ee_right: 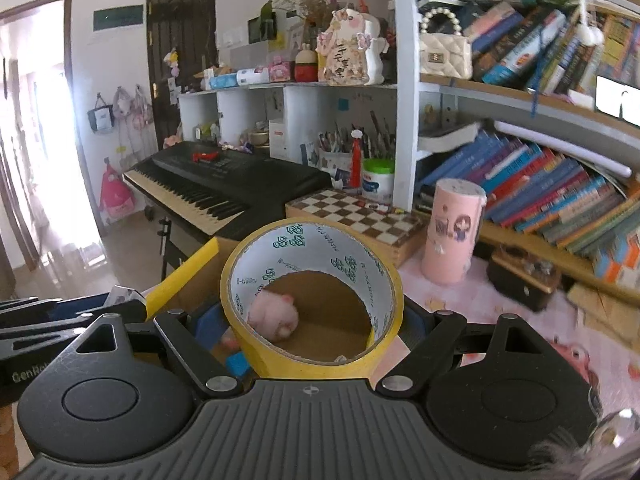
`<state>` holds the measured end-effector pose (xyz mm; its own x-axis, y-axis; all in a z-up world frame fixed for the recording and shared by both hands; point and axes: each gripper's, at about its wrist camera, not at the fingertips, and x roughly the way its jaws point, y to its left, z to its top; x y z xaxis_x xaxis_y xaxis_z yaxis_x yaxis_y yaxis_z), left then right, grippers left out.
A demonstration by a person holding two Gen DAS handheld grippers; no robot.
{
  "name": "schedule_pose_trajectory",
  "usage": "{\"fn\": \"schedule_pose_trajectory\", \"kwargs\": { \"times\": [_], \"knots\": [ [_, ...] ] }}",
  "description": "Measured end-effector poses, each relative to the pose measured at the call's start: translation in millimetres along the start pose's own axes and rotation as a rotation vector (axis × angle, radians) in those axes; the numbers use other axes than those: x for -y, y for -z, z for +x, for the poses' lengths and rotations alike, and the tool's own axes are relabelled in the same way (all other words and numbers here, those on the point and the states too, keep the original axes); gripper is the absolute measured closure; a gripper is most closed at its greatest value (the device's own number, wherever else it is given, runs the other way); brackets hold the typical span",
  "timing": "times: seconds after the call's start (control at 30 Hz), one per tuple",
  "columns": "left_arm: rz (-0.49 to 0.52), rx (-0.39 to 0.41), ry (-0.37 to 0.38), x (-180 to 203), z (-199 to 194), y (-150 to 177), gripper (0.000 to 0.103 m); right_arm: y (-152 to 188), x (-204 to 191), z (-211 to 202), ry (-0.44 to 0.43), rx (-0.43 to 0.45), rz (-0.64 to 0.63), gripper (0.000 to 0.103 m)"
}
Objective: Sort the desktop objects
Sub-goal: 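Lower card into yellow box and open left tool while right tool releases tape inside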
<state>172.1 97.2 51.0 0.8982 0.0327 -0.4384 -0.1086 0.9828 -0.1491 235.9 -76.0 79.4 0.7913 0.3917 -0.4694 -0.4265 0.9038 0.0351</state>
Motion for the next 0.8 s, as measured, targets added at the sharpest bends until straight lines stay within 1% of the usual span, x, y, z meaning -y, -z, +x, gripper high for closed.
{"fn": "schedule_pose_trajectory", "kwargs": {
  "times": [0.07,0.1,0.23,0.3,0.47,0.53,0.67,0.8],
  "knots": [
    [0.025,-0.014,-0.015,4.4,14.1,-0.7,0.075,-5.4,2.7,25.8,0.002,-0.023,-0.042,0.02],
    [0.036,-0.021,-0.023,5.7,19.6,-0.1,0.075,-5.4,2.7,25.8,0.002,-0.023,-0.042,0.02],
    [0.06,-0.08,-0.053,9.2,47.9,3.9,0.075,-9.0,0.3,59.0,-0.025,-0.077,-0.106,0.02],
    [0.072,-0.111,-0.061,10.5,58.7,8.0,0.075,-8.6,-3.1,74.6,-0.039,-0.106,-0.157,0.02],
    [0.109,-0.19,-0.068,15.8,80.6,19.9,0.075,1.3,-13.7,109.3,-0.082,-0.209,-0.305,0.02],
    [0.108,-0.219,-0.063,15.9,87.9,24.0,0.075,4.2,-14.6,120.5,-0.091,-0.248,-0.35,0.02],
    [0.124,-0.262,-0.053,17.5,95.7,31.0,0.075,8.0,-13.8,135.7,-0.113,-0.314,-0.426,0.02],
    [0.133,-0.294,-0.042,19.7,101.8,35.2,0.075,12.7,-11.7,149.6,-0.118,-0.374,-0.465,0.019]
  ]
}}
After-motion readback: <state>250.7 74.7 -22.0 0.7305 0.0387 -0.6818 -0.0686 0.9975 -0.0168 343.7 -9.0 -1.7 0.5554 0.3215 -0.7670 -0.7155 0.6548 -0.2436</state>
